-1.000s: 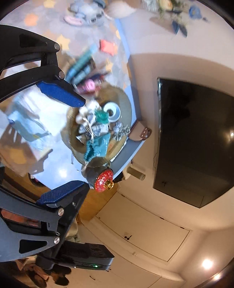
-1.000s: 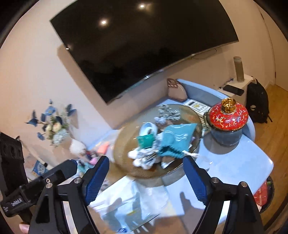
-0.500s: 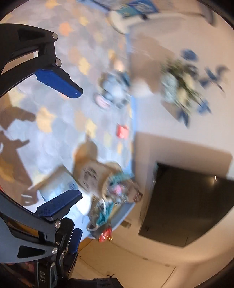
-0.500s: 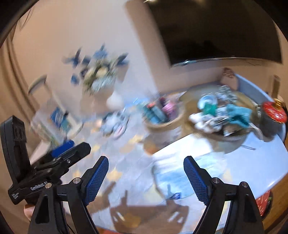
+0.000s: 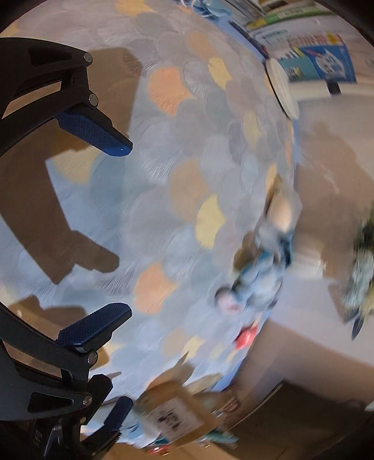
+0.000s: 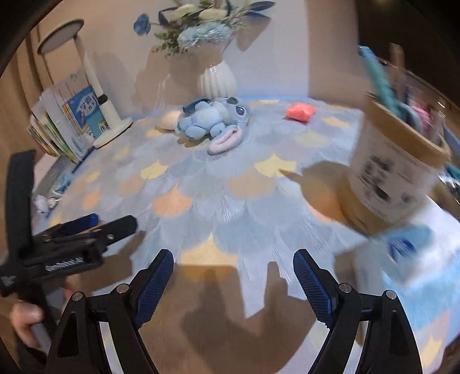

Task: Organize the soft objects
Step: 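Return both grippers to the table of soft items, then grasp the blue plush toy with the left gripper while the right grasps the pink clay pack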

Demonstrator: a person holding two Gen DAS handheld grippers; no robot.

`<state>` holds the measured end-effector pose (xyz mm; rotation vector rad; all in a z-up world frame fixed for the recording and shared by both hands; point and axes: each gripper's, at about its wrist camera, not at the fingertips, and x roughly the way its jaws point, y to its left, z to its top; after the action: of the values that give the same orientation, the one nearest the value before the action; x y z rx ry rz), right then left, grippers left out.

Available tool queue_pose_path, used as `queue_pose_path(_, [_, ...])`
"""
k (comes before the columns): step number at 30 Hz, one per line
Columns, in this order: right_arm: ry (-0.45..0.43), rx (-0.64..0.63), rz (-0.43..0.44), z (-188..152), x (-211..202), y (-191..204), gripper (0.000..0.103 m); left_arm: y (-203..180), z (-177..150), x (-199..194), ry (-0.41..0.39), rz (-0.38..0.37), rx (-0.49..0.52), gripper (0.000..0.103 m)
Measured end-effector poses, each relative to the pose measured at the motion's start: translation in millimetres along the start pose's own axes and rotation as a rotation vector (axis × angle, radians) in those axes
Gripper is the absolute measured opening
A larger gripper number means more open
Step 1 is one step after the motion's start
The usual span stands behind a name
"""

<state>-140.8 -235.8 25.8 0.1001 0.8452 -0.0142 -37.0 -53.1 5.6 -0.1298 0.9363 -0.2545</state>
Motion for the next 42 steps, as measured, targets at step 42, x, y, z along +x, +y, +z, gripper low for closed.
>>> queue_pose_path(42, [0.212, 0.355, 0.084, 107.5, 65.2, -38.8, 0.103, 2.4, 93.7, -42.7, -0.182, 0.004, 0.182, 0.102])
